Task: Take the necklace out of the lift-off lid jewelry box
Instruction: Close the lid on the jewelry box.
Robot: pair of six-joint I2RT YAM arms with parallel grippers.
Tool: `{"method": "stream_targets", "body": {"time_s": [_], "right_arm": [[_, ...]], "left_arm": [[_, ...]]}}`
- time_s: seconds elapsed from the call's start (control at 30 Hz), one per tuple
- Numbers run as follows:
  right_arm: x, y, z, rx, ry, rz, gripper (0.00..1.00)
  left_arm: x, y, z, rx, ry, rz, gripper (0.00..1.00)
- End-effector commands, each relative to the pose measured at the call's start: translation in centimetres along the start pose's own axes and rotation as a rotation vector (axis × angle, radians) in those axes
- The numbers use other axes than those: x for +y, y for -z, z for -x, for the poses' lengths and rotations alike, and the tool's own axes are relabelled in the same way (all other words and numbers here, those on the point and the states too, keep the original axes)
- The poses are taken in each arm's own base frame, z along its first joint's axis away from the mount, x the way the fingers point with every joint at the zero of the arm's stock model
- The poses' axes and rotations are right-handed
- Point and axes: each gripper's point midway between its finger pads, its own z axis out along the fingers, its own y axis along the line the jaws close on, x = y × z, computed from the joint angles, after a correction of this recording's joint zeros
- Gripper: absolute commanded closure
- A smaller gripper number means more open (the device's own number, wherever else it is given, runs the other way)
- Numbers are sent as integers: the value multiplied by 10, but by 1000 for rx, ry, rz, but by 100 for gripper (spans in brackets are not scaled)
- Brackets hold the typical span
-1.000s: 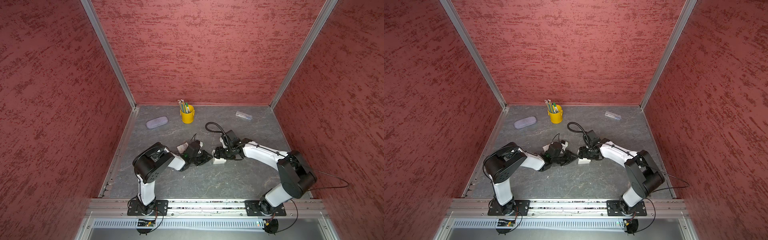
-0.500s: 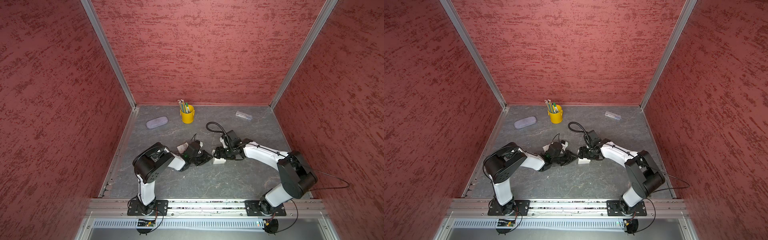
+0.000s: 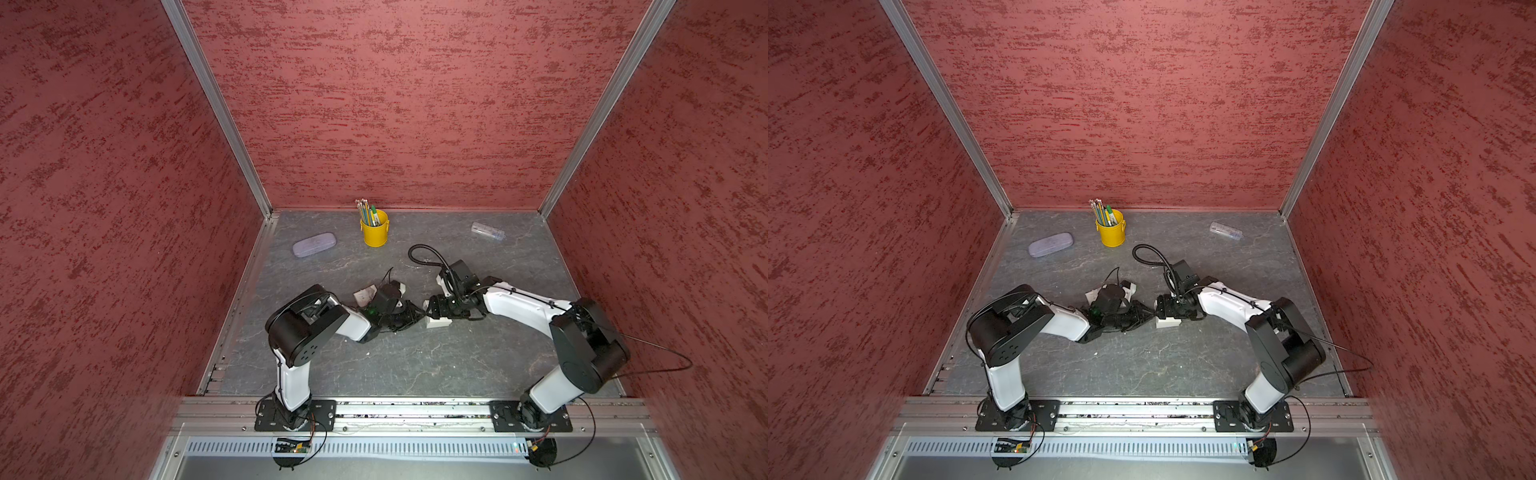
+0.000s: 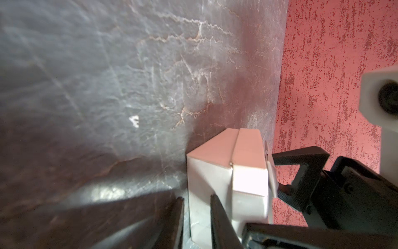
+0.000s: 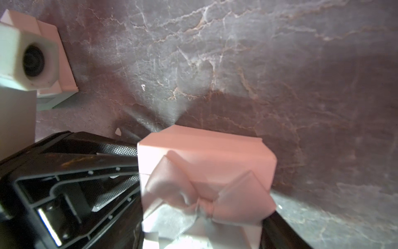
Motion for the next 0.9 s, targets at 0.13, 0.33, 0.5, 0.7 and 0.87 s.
{"method": "stream_targets", "body": {"time_s": [0.13,0.33,0.5,0.7,0.87], "right_arm": [[45,-10,-10,39,93,138,27],[54,-3,-6,22,89,181,27],[74,5,-4,8,99,292,27],[64,4,-5,24,120,222,27],[75,7,-7,25,120,293,27]], "left_arm": [[-15,-4,-7,18,-33,-45,76],[-18,-3,-7,19,-37,-57,77],[-21,-4,-7,20,-41,-65,78],[-21,-7,-10,28,-48,-58,78],[-21,-7,-10,30,-53,-56,79]]}}
